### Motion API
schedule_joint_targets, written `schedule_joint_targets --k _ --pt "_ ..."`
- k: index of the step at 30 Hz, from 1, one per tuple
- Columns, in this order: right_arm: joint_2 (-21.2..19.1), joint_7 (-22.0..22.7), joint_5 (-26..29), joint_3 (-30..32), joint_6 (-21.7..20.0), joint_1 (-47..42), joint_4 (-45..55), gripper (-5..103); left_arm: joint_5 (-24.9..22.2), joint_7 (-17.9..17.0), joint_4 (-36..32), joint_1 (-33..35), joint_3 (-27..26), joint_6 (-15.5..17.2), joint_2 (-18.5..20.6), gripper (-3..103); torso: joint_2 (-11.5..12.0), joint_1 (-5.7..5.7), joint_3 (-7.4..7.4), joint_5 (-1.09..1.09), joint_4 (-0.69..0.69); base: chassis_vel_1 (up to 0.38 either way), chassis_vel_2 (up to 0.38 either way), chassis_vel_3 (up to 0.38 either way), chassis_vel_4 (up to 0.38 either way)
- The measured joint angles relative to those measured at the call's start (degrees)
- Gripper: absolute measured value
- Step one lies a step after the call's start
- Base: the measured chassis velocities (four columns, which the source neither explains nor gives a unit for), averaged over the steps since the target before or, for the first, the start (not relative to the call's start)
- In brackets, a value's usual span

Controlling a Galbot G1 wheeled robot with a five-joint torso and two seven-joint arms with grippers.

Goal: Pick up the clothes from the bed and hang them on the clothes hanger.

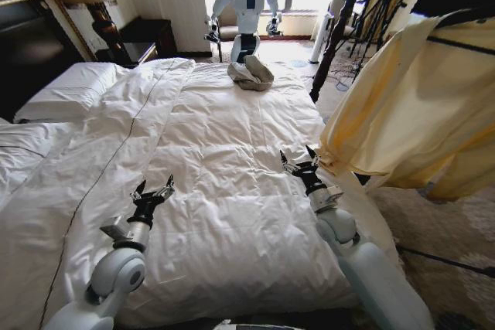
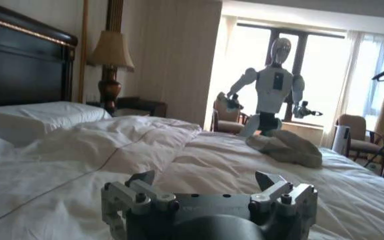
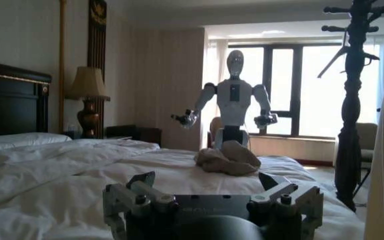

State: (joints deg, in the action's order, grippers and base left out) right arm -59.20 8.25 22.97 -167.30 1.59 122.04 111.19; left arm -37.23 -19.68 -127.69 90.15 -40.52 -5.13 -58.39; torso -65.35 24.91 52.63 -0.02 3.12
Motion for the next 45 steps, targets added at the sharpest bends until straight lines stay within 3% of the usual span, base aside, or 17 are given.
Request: schedule_joint_targets --k 6,21,45 --pt "1.34 0.02 1.87 0.07 -2.82 -1.02 3.14 100 3.21 3.06 -2.65 3.39 -4.23 -2.93 -4.06 100 0.0 0.0 0.0 0.0 -0.02 0.0 0.0 0.0 0.0" --pt "1.84 -0.7 1.45 3.81 -4.01 -9.14 8.05 100 4.73 7.73 -7.27 7.38 -6.16 -3.16 -11.99 100 0.0 -0.01 -0.01 0.01 -0.01 0.0 0.0 0.0 0.0" --pt "1.4 -0.96 0.82 4.23 -3.72 -10.09 8.56 100 4.83 7.86 -7.83 8.05 -6.52 -3.65 -12.0 100 0.0 0.0 0.0 0.0 -0.01 0.0 0.0 0.0 0.0"
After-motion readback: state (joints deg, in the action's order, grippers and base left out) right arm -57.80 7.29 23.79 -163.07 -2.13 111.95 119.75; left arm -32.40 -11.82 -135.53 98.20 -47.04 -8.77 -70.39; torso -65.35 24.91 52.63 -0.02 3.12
